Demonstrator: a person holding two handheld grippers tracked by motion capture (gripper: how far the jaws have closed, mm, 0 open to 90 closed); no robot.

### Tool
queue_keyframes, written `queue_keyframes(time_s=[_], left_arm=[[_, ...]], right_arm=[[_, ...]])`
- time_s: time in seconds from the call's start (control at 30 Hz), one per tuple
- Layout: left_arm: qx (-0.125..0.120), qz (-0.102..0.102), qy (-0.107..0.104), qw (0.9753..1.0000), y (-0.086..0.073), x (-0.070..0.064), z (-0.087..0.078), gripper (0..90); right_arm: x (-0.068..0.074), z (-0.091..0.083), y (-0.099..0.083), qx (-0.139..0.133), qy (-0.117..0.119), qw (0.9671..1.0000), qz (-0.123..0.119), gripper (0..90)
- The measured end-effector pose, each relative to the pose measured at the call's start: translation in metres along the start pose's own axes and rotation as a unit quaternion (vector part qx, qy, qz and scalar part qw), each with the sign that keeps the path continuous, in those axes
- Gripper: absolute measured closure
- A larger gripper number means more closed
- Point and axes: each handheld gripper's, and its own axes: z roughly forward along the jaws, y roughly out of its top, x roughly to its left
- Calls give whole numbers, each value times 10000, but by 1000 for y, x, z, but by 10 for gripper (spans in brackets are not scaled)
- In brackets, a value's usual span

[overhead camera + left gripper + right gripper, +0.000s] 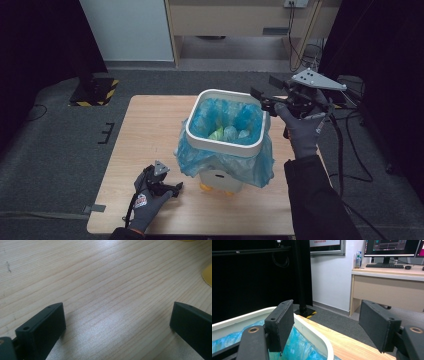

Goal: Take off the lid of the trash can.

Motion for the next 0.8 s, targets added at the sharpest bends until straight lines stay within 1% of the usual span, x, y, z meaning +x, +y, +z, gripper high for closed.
queue_keyframes(time_s=[0.33,0.5,0.67,0.7,0.8], left_arm=[[20,12,-13,10000,1,0,0,0],[19,13,-14,10000,1,0,0,0],[19,13,-14,10000,1,0,0,0],[16,10,-14,10000,1,0,0,0],[7,21,-10,10000,1,0,1,0]], right_arm=[[4,15,-4,98,23,9999,-77,261],[10,23,-4,180,44,9997,-141,259],[12,30,-6,268,34,9995,-139,259],[12,32,-8,327,19,9994,-140,262],[12,33,-9,341,19,9993,-129,268]])
